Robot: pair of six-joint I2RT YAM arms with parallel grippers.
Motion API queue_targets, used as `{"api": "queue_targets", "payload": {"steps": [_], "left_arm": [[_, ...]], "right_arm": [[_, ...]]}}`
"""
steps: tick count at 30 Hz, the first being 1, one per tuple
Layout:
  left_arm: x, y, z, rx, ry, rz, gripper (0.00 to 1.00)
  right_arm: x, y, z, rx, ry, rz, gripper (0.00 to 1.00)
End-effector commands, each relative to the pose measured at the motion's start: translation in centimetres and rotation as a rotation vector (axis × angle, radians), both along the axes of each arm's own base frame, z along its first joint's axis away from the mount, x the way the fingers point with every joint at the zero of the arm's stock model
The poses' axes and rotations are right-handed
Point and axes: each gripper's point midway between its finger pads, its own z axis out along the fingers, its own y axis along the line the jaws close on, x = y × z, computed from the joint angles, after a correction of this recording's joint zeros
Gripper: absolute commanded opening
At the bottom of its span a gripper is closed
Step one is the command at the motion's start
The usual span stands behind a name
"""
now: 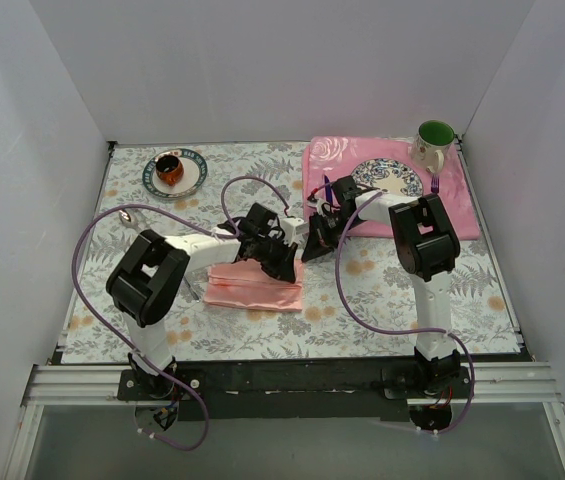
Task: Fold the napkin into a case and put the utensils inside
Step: Smooth out the 2/3-rectangle-folded napkin.
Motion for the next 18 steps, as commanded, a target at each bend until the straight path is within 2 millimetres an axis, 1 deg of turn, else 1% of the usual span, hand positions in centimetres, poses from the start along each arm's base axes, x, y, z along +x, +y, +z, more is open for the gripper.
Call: {"api": "queue_targets", "payload": {"steps": [1,5,9,11,12,13,16,18], "left_arm": [[-1.0,0.0,1.6,-0.039,-0.057,-0.062,0.00],[-1.3,0.2,1.4,-0.040,-0.063,-0.070,0.00],[-1.3,0.0,2.0,-0.062,-0.076,-0.077,0.00],[-1.3,0.0,1.8,-0.056,-0.067,-0.069,0.00],[-1.2,0.1,1.6,-0.050,-0.063,-0.063,0.00],[-1.3,0.2,1.3,-0.045,-0.054,-0.061,0.00],[-1.5,0.2,0.8,-0.042,-0.040,-0.058,0.00],[-1.5,0.3,0.5,-0.039,-0.040,-0.057,0.00]], "right_arm": [[0.7,0.1,-0.2,-0.017,-0.027,0.005,0.01],[0.9,0.1,-0.2,-0.017,-0.036,0.000,0.01],[0.7,0.2,0.1,0.000,-0.036,0.011,0.01],[0.6,0.4,1.0,0.027,-0.042,0.018,0.02],[0.7,0.5,1.5,0.040,-0.052,0.022,0.06],[0.9,0.7,2.9,0.077,-0.070,0.027,0.08],[1.6,0.9,5.8,0.130,-0.112,0.014,0.14],[1.7,0.9,6.7,0.140,-0.128,0.010,0.21]]}}
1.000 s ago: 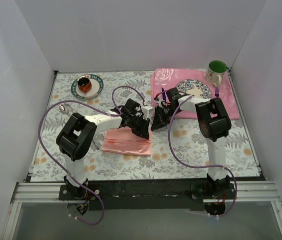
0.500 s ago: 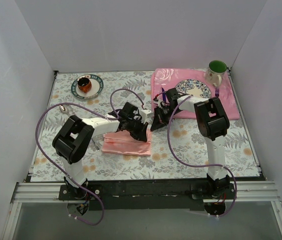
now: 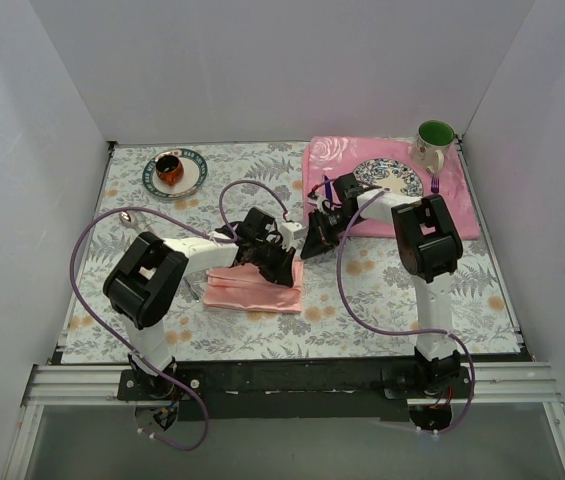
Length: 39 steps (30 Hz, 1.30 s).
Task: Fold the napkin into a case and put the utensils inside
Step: Smooth out the 2/3-rectangle-folded napkin.
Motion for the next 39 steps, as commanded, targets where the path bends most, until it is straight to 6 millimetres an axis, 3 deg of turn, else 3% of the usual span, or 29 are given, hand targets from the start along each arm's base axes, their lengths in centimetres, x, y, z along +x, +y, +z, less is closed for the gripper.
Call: {"api": "queue_targets", "payload": {"steps": [1,9,15,28,39], "left_arm": [[-0.8,-0.2,0.8,-0.026,-0.004,-0.024,0.00],[-0.8,0.0,0.5,-0.017,-0.012,-0.024,0.00],[-0.7,-0.1,0.7,-0.023,-0.012,-0.020,0.00],[-0.2,-0.5,0.6,-0.027,-0.006,-0.005,0.00],[0.4,-1.2,0.6,-0.043,0.012,0.018,0.00]], "right_arm": [[1.8,0.6,6.3,0.110,-0.136,0.000,0.22],[1.7,1.2,7.3,0.138,-0.117,-0.003,0.27],[0.8,1.9,5.3,0.099,-0.064,0.005,0.36],[-1.0,2.2,1.7,0.006,-0.011,0.028,0.39],[-1.2,2.3,1.4,0.004,-0.001,0.035,0.40]]}}
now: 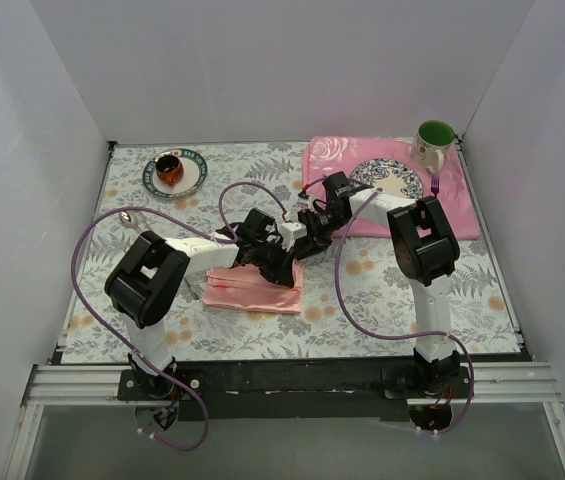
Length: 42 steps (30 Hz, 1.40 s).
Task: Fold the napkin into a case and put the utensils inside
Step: Smooth out the 2/3-rectangle-folded napkin.
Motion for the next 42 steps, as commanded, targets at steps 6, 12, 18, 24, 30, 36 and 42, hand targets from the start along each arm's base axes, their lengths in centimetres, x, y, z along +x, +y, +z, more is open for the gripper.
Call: {"api": "queue_targets", "payload": {"steps": [6,12,18,24,30,36,42], "left_arm": [[0.9,-1.1,1.1,-0.040,-0.012,0.005,0.00],[0.8,-1.2,1.1,-0.042,-0.011,0.003,0.00],[0.9,-1.1,1.2,-0.046,-0.014,0.003,0.00],[0.9,-1.1,1.2,-0.042,-0.012,0.006,0.02],[1.9,-1.4,8.0,-0.192,-0.022,0.041,0.31],[2.6,2.6,11.9,-0.279,0.081,0.147,0.19],[1.1,3.9,7.4,-0.212,0.260,0.202,0.00]], "right_arm": [[-0.8,0.3,-0.1,0.018,0.029,0.020,0.34],[-1.2,0.5,-0.1,0.025,0.046,0.027,0.32],[-1.3,0.4,-0.7,0.012,0.057,0.025,0.35],[-1.5,0.7,-0.2,0.041,0.070,0.031,0.23],[-1.4,0.6,-0.3,0.029,0.054,0.038,0.01],[-1.3,0.6,-0.6,0.021,0.056,0.043,0.01],[-1.1,0.5,-0.2,0.019,0.040,0.044,0.01]]}}
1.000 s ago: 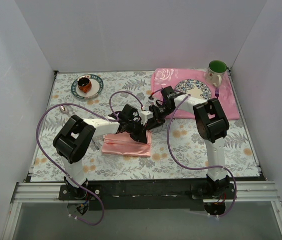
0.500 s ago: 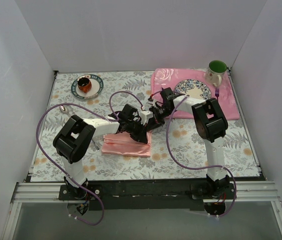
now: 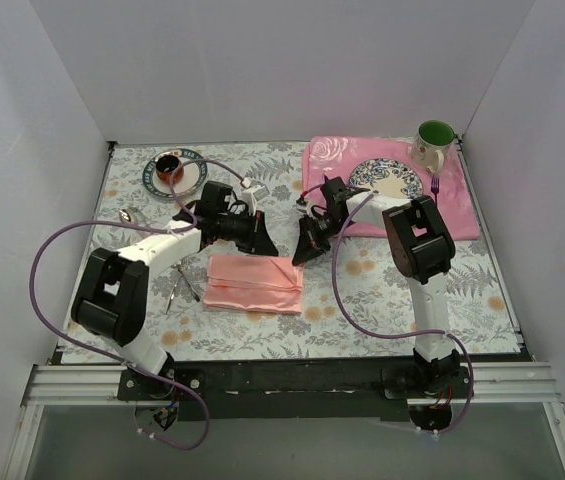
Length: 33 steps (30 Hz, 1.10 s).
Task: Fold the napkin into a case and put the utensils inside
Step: Smooth out the 2/3-rectangle-folded napkin.
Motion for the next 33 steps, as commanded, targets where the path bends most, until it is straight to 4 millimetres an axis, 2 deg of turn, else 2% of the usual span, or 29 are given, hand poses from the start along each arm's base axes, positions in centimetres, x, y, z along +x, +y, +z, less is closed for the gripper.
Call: {"api": "queue_targets", "payload": {"steps": [1,5,14,21,25,33], "left_arm": [[-3.0,0.3,-3.7,0.028,0.223,-0.006,0.00],[-2.7,0.6,-6.2,0.075,0.291,0.051,0.00],[-2.0,1.1,-9.6,0.147,0.370,0.116,0.00],[-1.9,1.3,-10.7,0.171,0.391,0.131,0.00],[-1.8,1.3,-10.7,0.174,0.385,0.134,0.00],[-1.8,1.4,-11.0,0.176,0.395,0.136,0.00]], "right_arm": [[0.1,0.2,0.9,0.014,-0.020,0.020,0.01],[0.0,0.3,1.5,0.022,-0.026,0.024,0.01],[-0.6,0.3,2.1,0.023,-0.010,0.022,0.01],[-1.6,0.5,2.5,0.019,-0.004,0.036,0.01],[-2.2,0.7,2.0,0.006,0.009,0.049,0.01],[-2.0,0.7,1.0,-0.037,-0.003,0.044,0.01]]}}
